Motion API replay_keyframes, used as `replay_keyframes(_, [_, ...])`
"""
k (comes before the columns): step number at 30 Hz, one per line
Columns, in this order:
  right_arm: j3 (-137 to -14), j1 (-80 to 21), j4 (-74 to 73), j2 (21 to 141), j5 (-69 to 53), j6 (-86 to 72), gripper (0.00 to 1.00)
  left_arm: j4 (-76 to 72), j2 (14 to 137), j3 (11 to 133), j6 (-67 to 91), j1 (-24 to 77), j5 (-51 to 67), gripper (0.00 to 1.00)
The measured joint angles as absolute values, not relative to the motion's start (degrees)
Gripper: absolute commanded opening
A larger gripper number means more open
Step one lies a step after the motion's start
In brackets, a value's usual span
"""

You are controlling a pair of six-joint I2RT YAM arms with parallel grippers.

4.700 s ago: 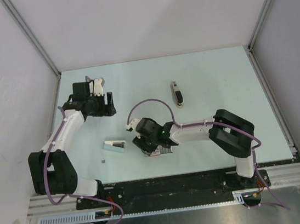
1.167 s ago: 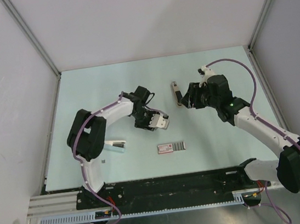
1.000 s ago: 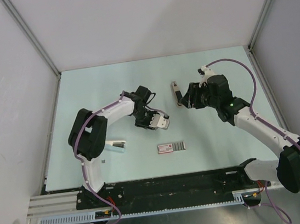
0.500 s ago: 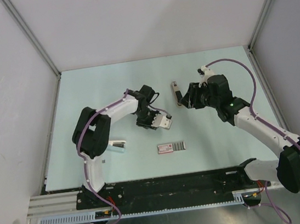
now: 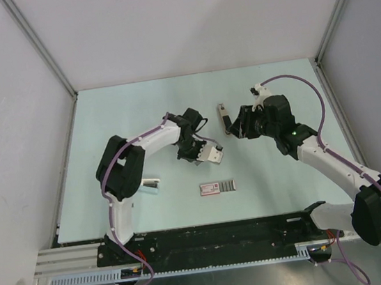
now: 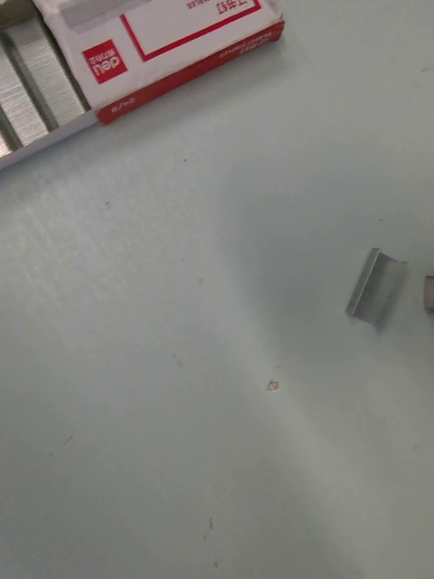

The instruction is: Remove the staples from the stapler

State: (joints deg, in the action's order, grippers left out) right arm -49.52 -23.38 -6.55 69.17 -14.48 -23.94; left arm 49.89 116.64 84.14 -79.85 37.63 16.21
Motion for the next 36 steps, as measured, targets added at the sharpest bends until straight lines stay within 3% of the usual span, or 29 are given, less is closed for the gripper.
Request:
replay_keyframes(4, [-49.5,-23.2,-6.5,68.9,-14.7,-23.9,0.55,49.5,116.9,84.6,-76.4,37.8,16.6,0.10])
replay_keyframes(11, [-49.5,-21.5,-6.5,65.3,-17.1,-24.0,0.57,49.7,116.2,87.6,-67.2,36.8,19.4,0.05])
replay_keyframes(14, [-49.5,-20.9,-5.7,63.8,-18.8,-24.6,0.63,49.8,113.6,91.0,-60.8,34.7,22.3,0.05])
replay_keyframes(21, [-49.5,-20.6,-3.4,61.8,-25.2,-25.5,0.79,48.6,103.4,102.1,-42.5,25.0,40.6,0.06])
replay_keyframes(29, [-49.5,-20.7,5.1,61.0,-36.1,-28.5,0.81,44.1,99.4,106.9,-21.0,23.8,67.7,0.08])
replay_keyframes(36, [-49.5,-21.4,14.4,60.1,-40.7,-33.3,0.82,26.3,99.6,106.2,5.2,28.5,73.3,0.07])
